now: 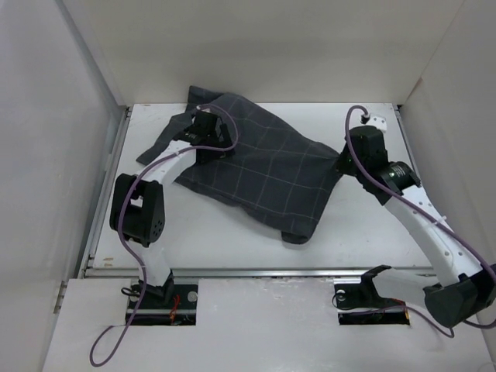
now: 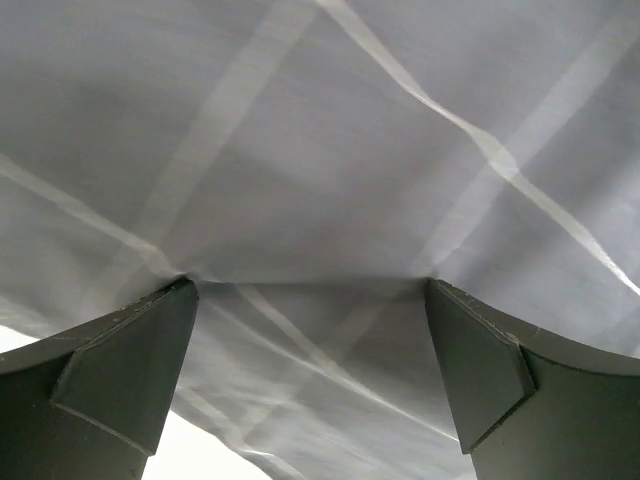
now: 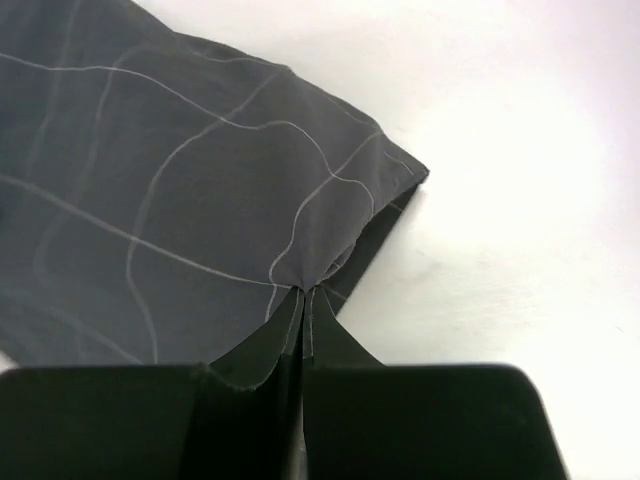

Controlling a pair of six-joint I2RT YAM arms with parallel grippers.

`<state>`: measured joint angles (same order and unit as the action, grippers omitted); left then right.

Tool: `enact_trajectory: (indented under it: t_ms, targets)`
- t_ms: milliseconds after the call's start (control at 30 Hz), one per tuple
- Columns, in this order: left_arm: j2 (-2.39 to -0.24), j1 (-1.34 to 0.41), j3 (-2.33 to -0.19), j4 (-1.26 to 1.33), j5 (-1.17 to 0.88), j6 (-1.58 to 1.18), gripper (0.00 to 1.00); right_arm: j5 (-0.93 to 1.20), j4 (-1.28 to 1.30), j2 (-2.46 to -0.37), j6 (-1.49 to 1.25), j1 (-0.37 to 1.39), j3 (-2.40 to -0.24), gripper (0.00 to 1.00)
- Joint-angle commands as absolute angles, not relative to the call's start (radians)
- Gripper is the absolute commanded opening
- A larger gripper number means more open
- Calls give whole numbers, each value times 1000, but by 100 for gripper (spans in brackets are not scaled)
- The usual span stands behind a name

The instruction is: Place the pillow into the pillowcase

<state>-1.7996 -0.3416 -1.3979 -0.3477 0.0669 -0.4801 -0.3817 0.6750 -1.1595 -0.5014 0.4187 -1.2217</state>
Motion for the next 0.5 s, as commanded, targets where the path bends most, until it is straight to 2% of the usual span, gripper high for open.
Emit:
enact_trajectory:
  t_ms: [0, 100, 200, 233, 267, 300, 333, 467]
  targets:
    - [-1789, -313, -1416, -342, 77, -480, 99, -448, 773, -1207, -494, 364, -1140, 0]
    - [-1780, -287, -1428, -368, 89, -480, 99, -431, 764, -1282, -550, 335, -1048, 0]
    - [-1770, -250, -1471, -408, 112, -489, 99, -492, 804, -1321, -571, 311, -1054, 0]
    - [-1761, -229, -1498, -408, 112, -489, 99, -492, 817, -1331, -571, 311, -1072, 17]
    - [-1749, -218, -1515, -422, 112, -489, 99, -506, 831, -1331, -571, 311, -1119, 29]
    - [-1749, -218, -1531, -436, 124, -489, 99, -515, 842, -1331, -571, 311, -1141, 48]
    - [-1732, -204, -1546, -436, 135, -489, 100, -515, 854, -1315, -571, 311, -1163, 71]
    - [-1706, -193, -1641, -485, 199, -480, 100, -506, 819, -1229, -562, 311, -1230, 87]
